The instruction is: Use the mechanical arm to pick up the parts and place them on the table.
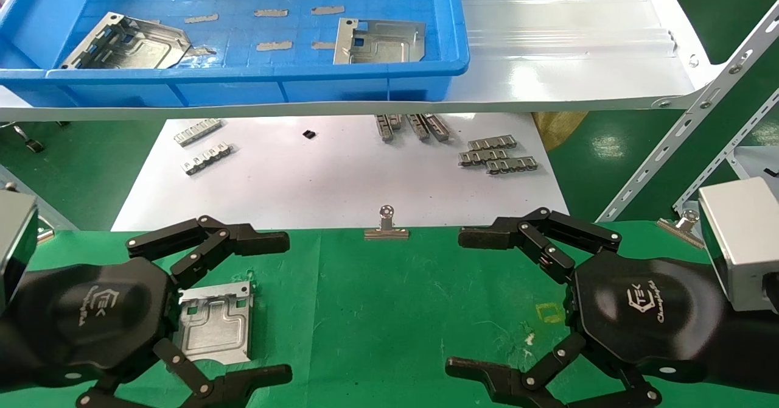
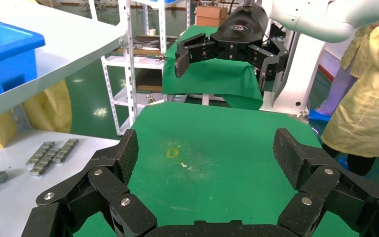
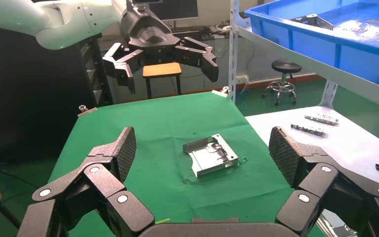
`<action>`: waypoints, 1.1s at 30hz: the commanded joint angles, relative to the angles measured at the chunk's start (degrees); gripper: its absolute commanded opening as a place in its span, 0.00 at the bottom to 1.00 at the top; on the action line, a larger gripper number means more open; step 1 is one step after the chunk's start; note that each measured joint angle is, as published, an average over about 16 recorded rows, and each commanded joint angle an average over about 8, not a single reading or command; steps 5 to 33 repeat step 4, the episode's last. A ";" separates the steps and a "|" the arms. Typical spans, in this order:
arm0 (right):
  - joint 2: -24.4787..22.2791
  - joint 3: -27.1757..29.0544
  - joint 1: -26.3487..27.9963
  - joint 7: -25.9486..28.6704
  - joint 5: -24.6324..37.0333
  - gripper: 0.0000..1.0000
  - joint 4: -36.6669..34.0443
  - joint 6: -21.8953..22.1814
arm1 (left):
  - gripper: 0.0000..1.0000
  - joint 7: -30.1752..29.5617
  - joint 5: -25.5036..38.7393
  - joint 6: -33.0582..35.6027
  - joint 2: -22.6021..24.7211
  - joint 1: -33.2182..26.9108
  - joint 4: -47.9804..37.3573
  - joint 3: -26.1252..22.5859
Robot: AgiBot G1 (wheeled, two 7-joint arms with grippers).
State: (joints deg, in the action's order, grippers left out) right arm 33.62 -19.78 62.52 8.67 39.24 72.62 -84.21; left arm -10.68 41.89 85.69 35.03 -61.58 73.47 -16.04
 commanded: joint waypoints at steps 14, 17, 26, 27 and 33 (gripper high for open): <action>0.00 0.00 0.00 0.00 0.00 1.00 0.00 0.00 | 1.00 0.02 0.01 0.00 0.01 -0.02 -0.02 -0.02; 0.00 0.00 0.00 0.00 0.00 1.00 0.00 0.00 | 1.00 0.02 0.01 0.00 0.01 -0.02 -0.02 -0.02; 0.00 0.00 0.00 0.00 0.00 1.00 0.00 0.00 | 1.00 0.02 0.01 0.00 0.01 -0.02 -0.02 -0.02; 0.00 0.00 0.00 0.00 0.00 1.00 0.00 0.00 | 1.00 0.02 0.01 0.00 0.01 -0.02 -0.02 -0.02; 0.00 0.00 0.00 0.00 0.00 1.00 0.00 0.00 | 1.00 0.02 0.01 0.00 0.01 -0.02 -0.02 -0.02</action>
